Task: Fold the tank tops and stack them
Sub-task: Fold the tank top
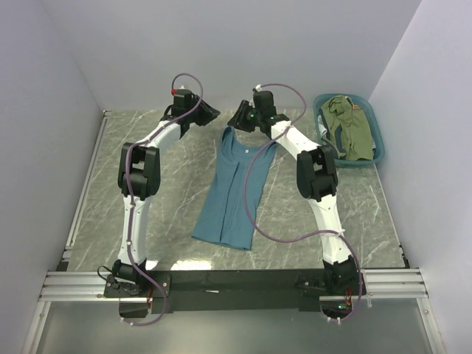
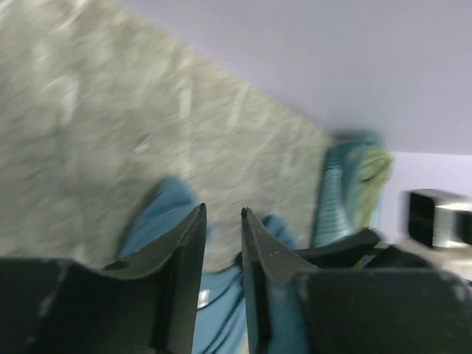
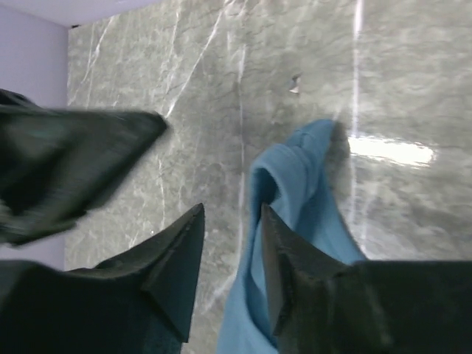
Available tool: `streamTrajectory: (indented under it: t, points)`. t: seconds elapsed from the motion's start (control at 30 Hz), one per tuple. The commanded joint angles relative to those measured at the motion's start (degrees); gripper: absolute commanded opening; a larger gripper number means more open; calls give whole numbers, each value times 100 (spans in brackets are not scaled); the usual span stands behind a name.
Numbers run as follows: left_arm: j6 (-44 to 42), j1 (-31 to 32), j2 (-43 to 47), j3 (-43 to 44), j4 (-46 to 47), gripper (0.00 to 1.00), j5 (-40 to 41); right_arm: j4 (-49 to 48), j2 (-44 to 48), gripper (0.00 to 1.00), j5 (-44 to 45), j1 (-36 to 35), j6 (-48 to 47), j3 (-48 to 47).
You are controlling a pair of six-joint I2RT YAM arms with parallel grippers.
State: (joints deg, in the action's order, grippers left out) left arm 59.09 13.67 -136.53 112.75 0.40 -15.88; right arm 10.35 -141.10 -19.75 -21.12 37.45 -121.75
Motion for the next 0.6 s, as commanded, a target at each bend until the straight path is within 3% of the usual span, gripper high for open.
streamTrajectory:
  t: [0.0, 0.13, 0.57]
  points:
    - [-433, 21, -101, 45, -865, 30, 41, 213, -225, 45, 445, -120, -230, -462]
    - [-635, 127, -313, 142, -1069, 28, -64, 327, -339, 53, 796, -181, -265, -656]
    - [-759, 391, -594, 274, -1078, 25, -425, 538, -585, 54, 1175, -243, -362, -903]
